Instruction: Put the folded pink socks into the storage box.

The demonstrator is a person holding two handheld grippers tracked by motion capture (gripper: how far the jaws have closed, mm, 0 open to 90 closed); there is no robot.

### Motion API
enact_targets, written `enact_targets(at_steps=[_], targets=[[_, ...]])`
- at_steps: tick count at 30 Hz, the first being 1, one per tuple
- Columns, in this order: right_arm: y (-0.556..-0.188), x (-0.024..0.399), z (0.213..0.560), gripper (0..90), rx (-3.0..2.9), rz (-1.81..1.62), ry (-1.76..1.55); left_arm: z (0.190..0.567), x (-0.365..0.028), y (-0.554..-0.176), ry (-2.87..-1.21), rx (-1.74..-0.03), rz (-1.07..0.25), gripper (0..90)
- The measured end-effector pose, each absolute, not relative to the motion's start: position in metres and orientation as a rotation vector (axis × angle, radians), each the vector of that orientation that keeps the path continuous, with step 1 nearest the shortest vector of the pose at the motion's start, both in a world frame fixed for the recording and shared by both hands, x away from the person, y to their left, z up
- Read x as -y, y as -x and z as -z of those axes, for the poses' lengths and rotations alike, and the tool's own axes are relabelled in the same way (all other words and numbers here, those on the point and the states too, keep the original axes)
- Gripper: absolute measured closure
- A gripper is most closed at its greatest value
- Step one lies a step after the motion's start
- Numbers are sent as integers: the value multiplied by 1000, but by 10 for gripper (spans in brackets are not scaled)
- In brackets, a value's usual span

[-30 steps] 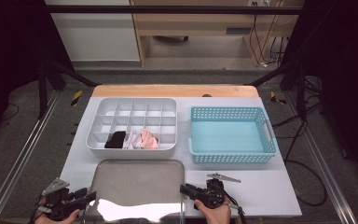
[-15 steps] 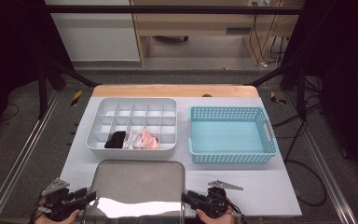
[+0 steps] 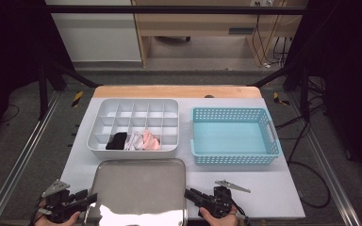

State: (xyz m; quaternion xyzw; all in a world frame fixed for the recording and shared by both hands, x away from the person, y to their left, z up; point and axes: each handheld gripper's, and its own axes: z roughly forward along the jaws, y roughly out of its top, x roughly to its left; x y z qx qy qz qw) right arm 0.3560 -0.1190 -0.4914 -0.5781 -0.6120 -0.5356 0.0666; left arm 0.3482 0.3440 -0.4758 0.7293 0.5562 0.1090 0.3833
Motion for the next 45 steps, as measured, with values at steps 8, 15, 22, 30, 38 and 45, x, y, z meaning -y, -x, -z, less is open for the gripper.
enact_targets(at_steps=[8,15,22,30,38,45], targets=[[-361,117,495,674,1826,1613,1765,477,-346,-349,-1842,-1423,-264,482],[-363,118,492,685,1784,1659,1759,477,-346,-349,-1841,-1424,-266,485],[-361,118,488,708,1767,1703,1753,477,-346,-349,-1838,-1431,-263,488],[-366,100,491,671,1793,1675,1644,477,-346,-349,-1836,-1425,-261,487],[-367,105,495,683,1822,1562,1615,477,-347,-349,-1831,-1426,-252,490],[-368,108,497,702,1855,1517,1596,476,-347,-350,-1835,-1412,-234,450]])
